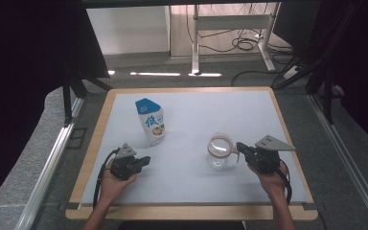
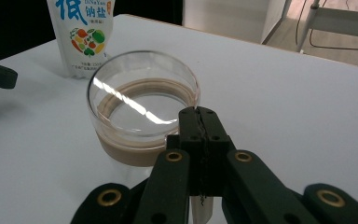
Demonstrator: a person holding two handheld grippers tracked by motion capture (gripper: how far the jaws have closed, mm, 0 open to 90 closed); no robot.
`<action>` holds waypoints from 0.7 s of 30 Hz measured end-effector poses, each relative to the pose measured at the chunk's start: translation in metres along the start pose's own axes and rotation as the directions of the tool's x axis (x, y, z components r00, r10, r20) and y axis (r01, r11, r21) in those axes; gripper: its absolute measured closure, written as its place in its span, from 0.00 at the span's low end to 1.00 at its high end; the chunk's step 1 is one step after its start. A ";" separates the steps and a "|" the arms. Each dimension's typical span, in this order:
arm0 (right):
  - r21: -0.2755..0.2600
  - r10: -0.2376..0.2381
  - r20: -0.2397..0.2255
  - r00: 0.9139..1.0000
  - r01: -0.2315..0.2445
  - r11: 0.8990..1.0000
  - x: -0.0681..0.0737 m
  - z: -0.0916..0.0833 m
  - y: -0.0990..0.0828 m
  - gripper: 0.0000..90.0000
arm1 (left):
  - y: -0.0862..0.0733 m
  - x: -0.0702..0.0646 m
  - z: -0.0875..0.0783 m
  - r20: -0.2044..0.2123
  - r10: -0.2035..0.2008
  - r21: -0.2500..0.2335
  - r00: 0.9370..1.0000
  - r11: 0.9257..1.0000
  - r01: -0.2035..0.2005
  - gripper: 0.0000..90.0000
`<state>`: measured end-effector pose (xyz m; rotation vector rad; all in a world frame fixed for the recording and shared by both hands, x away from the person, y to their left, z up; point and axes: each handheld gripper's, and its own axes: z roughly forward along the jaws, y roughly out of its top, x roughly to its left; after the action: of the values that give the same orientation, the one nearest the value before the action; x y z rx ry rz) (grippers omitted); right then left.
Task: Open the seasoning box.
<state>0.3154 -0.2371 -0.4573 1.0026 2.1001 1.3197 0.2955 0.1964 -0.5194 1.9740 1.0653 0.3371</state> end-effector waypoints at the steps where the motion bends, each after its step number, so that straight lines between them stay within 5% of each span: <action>1: 0.000 -0.001 0.000 1.000 0.001 1.000 0.000 0.000 0.000 1.00 | 0.002 -0.002 0.001 0.002 0.006 -0.002 1.000 1.000 -0.006 0.99; 14: 0.003 -0.002 0.002 1.000 0.002 1.000 0.000 0.001 -0.001 1.00 | 0.042 -0.036 0.025 0.105 0.065 -0.030 0.992 0.998 -0.063 1.00; 19: 0.002 -0.002 0.001 1.000 0.002 1.000 0.000 0.001 -0.001 1.00 | 0.059 -0.047 0.038 0.146 0.069 -0.042 0.987 0.997 -0.063 1.00; 21: 0.001 -0.001 0.000 1.000 0.001 1.000 0.000 0.001 -0.002 1.00 | 0.065 -0.052 0.042 0.193 0.066 -0.044 0.979 0.997 -0.059 1.00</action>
<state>0.3157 -0.2373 -0.4592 1.0014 2.1006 1.3184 0.3240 0.1146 -0.4865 1.9642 0.8675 0.1915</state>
